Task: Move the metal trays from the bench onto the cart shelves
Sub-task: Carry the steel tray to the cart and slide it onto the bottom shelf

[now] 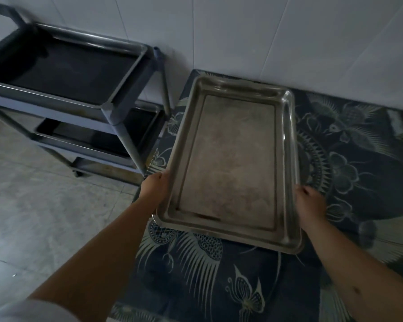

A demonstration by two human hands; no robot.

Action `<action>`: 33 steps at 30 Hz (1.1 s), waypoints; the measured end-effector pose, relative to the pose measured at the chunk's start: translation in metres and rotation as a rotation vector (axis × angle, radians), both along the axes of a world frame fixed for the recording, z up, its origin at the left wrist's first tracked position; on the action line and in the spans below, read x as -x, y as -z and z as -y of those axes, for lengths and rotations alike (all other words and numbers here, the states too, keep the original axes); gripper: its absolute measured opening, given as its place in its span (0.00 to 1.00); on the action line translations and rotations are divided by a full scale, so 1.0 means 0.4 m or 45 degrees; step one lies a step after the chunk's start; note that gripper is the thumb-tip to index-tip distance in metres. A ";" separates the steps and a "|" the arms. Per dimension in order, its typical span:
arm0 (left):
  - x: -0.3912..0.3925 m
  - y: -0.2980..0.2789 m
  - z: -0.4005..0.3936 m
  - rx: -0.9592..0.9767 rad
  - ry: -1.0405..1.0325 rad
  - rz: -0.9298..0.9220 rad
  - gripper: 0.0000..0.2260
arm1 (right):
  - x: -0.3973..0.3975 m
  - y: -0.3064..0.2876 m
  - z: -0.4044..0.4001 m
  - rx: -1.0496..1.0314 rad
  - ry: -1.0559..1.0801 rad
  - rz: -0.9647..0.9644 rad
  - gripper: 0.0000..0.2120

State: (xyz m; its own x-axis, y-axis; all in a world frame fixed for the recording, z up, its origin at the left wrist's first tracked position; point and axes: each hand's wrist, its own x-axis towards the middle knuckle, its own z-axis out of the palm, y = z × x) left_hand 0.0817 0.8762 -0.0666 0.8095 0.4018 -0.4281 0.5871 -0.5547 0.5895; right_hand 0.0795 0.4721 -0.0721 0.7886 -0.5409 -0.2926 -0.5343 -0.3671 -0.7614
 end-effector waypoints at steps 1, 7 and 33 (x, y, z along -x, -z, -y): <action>0.008 -0.001 0.000 -0.011 -0.009 0.024 0.19 | 0.006 -0.002 -0.001 -0.016 0.021 0.020 0.18; 0.088 -0.048 -0.028 -0.060 0.008 0.091 0.20 | 0.064 -0.050 -0.017 -0.026 0.007 0.035 0.18; 0.720 -0.287 -0.420 -0.079 -0.531 0.384 0.22 | 0.298 -0.260 -0.489 -0.088 -0.457 0.293 0.18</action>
State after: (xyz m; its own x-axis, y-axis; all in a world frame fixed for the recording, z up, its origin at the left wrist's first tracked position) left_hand -0.2062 1.0443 0.0480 0.6587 0.7340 -0.1655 0.5748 -0.3490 0.7401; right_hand -0.0398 0.6678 0.0321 0.9721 -0.2057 -0.1131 -0.1955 -0.4426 -0.8751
